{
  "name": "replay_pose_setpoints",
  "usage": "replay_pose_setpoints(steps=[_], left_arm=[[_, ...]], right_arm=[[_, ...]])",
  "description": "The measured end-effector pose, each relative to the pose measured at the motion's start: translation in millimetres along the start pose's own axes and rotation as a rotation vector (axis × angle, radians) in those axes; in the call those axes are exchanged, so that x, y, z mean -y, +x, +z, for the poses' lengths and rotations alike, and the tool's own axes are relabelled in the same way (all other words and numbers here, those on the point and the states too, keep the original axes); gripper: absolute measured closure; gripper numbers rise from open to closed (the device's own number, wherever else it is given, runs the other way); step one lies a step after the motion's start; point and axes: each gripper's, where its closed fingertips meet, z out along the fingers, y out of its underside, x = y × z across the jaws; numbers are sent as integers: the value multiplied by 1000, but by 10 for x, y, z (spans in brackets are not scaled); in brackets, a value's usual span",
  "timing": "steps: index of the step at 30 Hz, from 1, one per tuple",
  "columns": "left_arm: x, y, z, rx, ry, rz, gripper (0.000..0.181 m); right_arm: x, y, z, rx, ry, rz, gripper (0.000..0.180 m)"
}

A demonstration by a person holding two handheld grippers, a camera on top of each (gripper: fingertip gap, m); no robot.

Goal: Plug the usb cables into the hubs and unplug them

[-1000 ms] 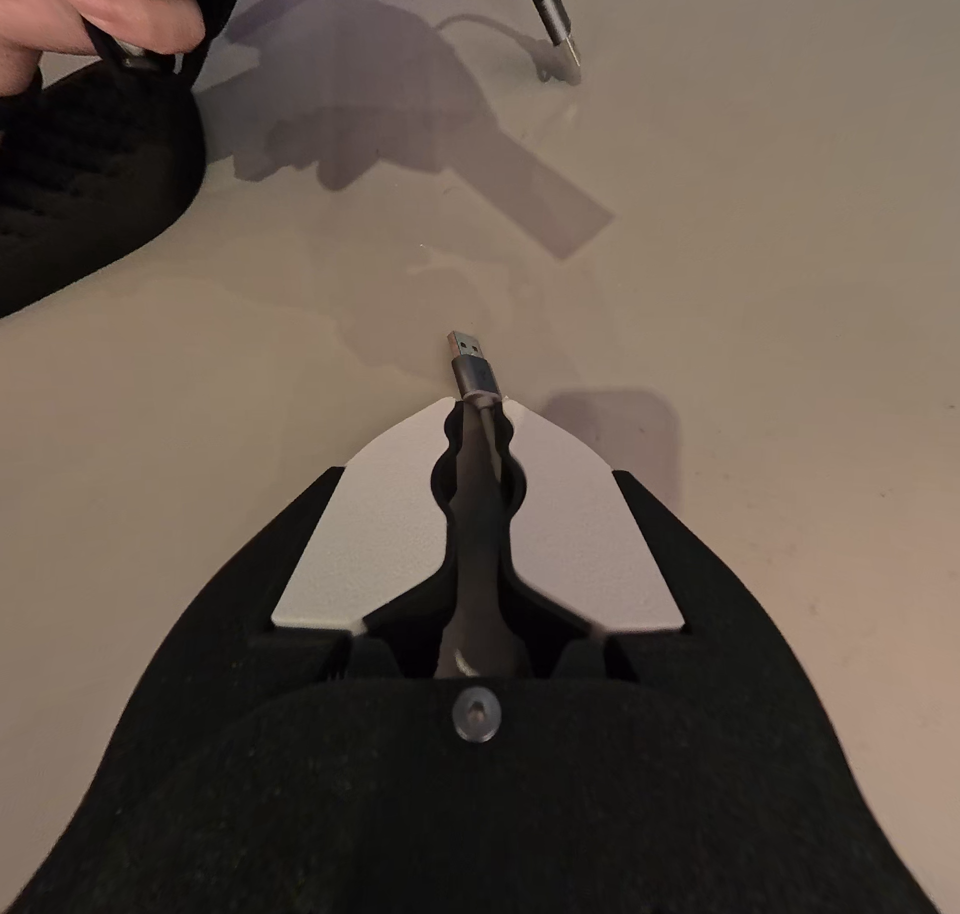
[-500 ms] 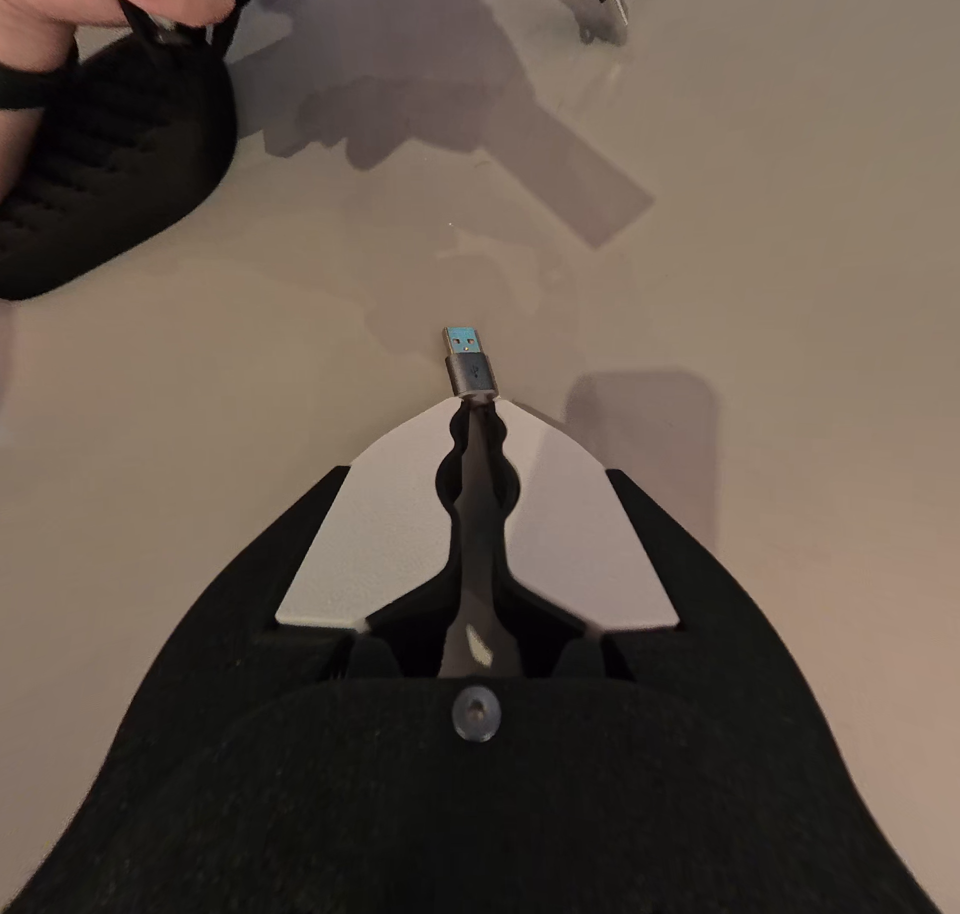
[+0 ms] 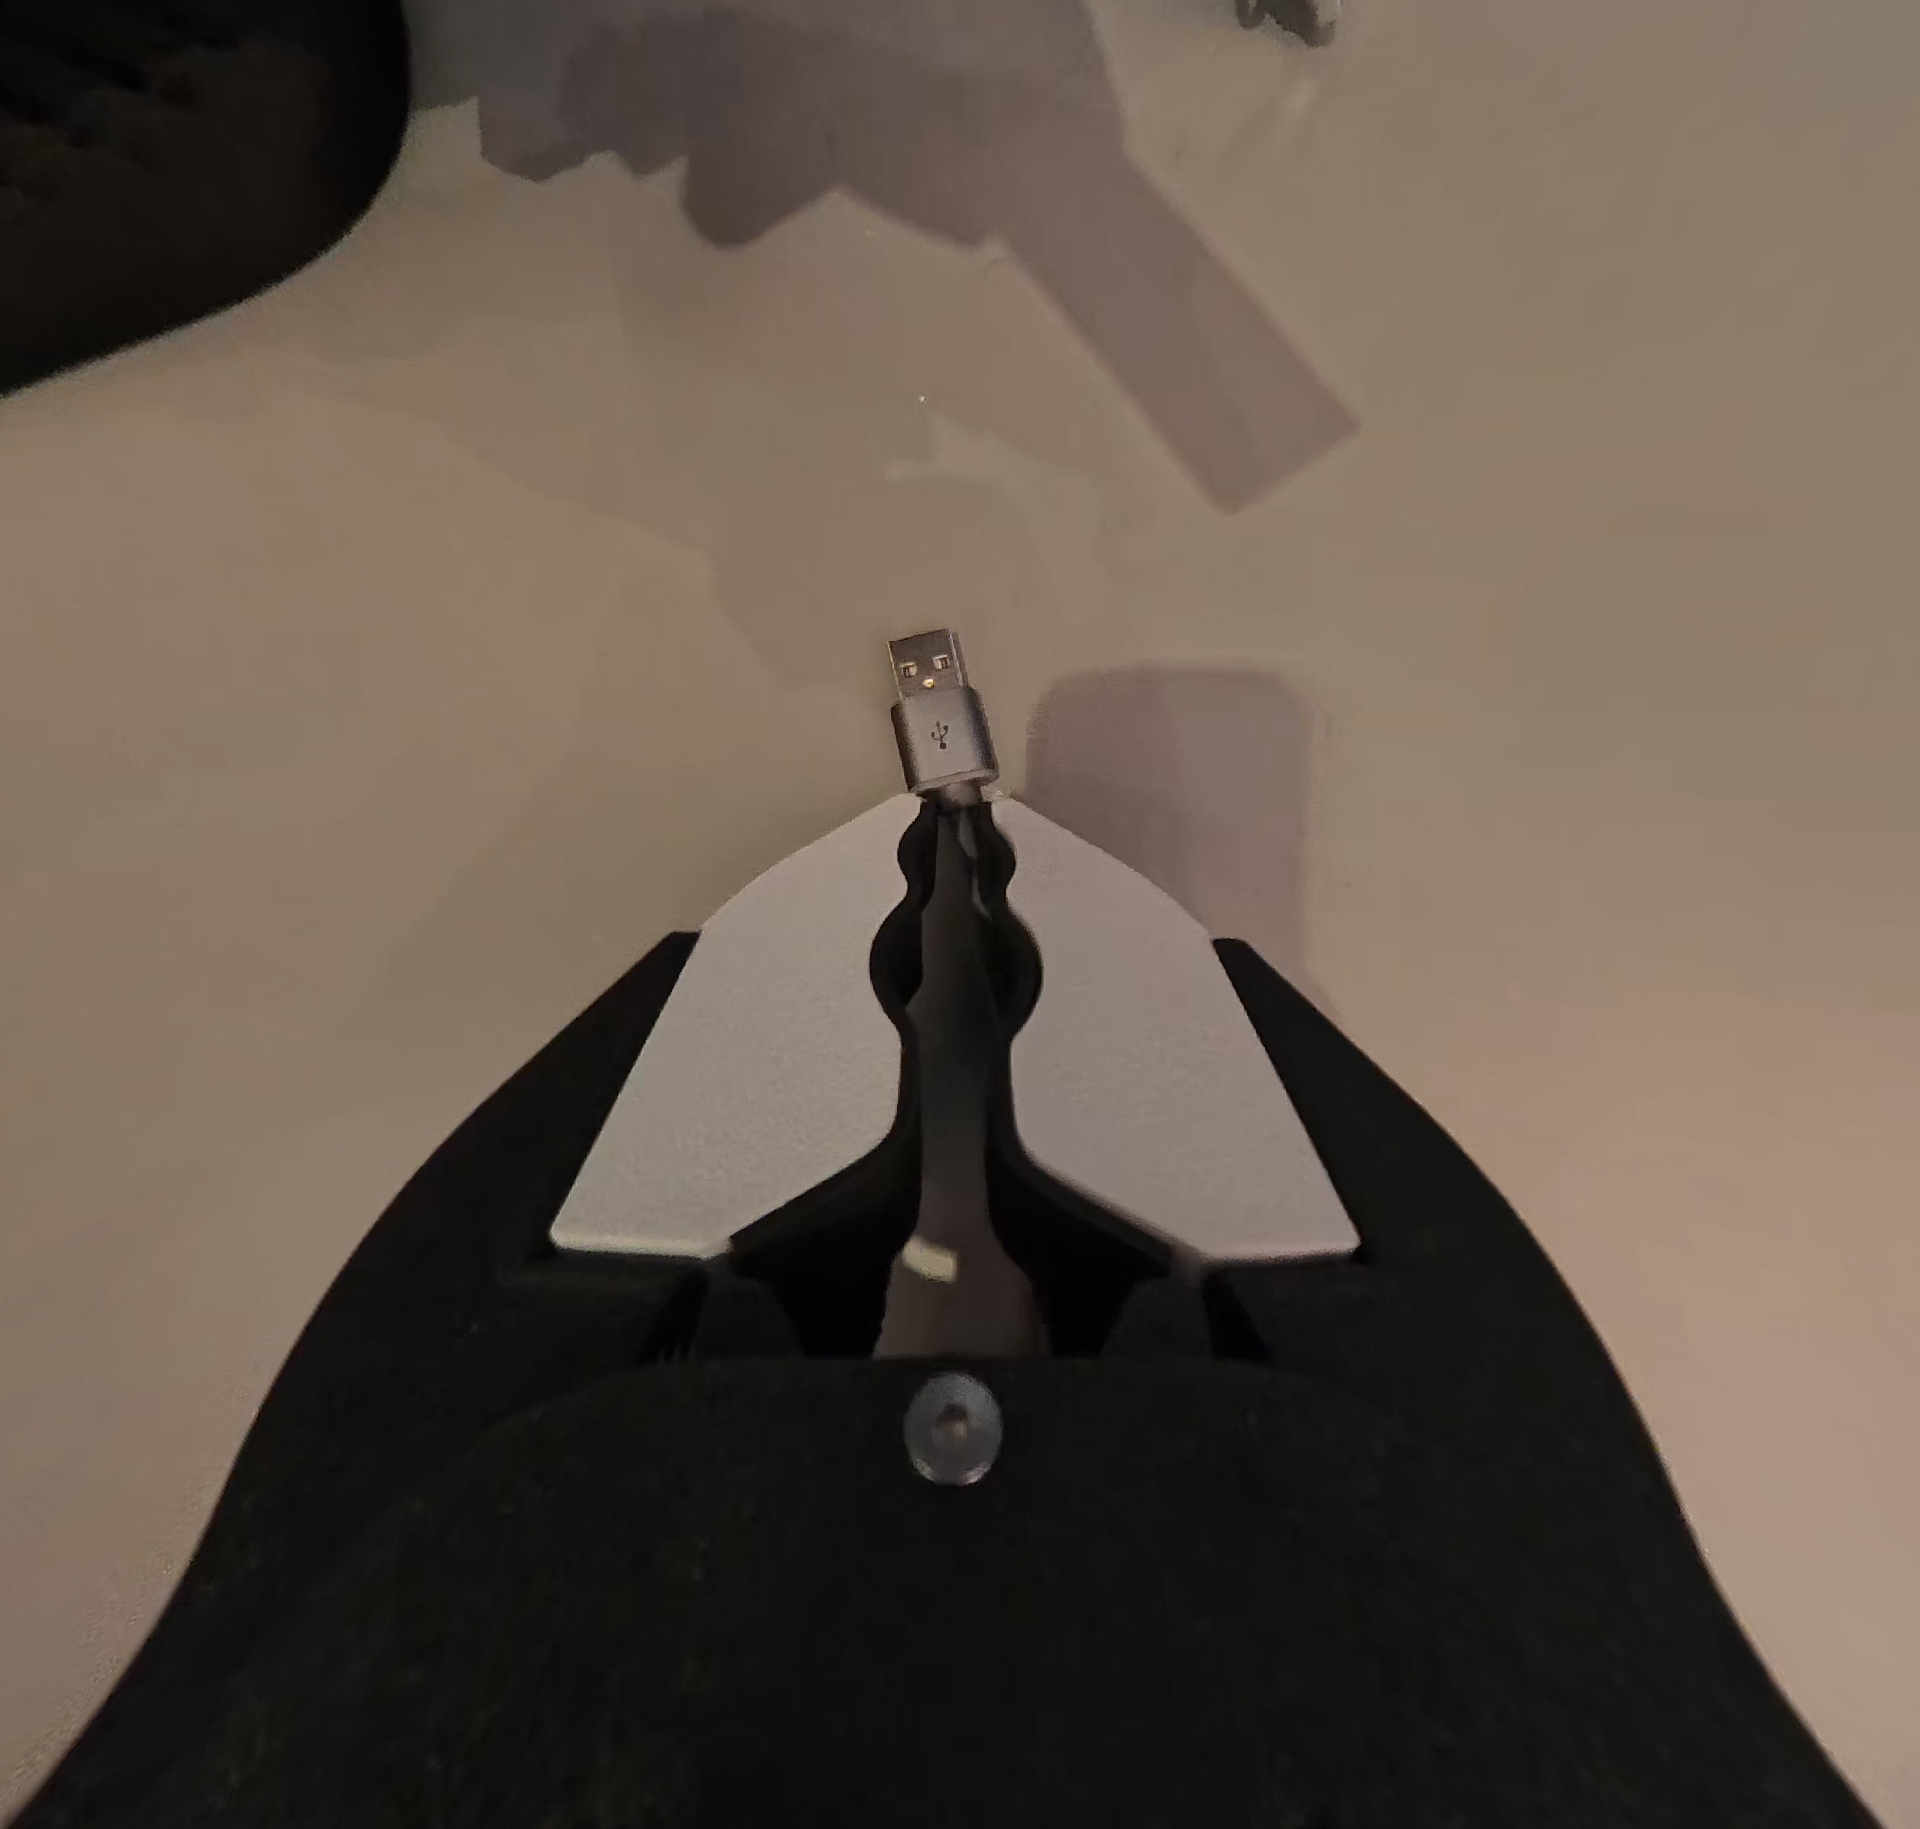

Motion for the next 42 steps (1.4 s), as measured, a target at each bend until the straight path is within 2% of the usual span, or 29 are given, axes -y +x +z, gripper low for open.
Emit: replay_pose_setpoints(steps=[7, 21, 27, 32, 42], left_arm=[[16, -3, -14, 3, 6, 2, 148], [22, -23, -28, 25, 4, 30, 148], [50, -59, -58, 54, 15, 53, 148], [100, -141, -119, 141, 22, 131, 148], [236, -268, -236, 379, 44, 403, 148]], right_arm=[[4, 10, 7, -85, -3, -108, 173], [4, -47, 9, -48, 7, -173, 175], [3, -38, -13, -141, 6, -277, 175], [137, 2, -173, -247, 65, -321, 176], [486, -40, -650, -372, 130, -177, 176]])
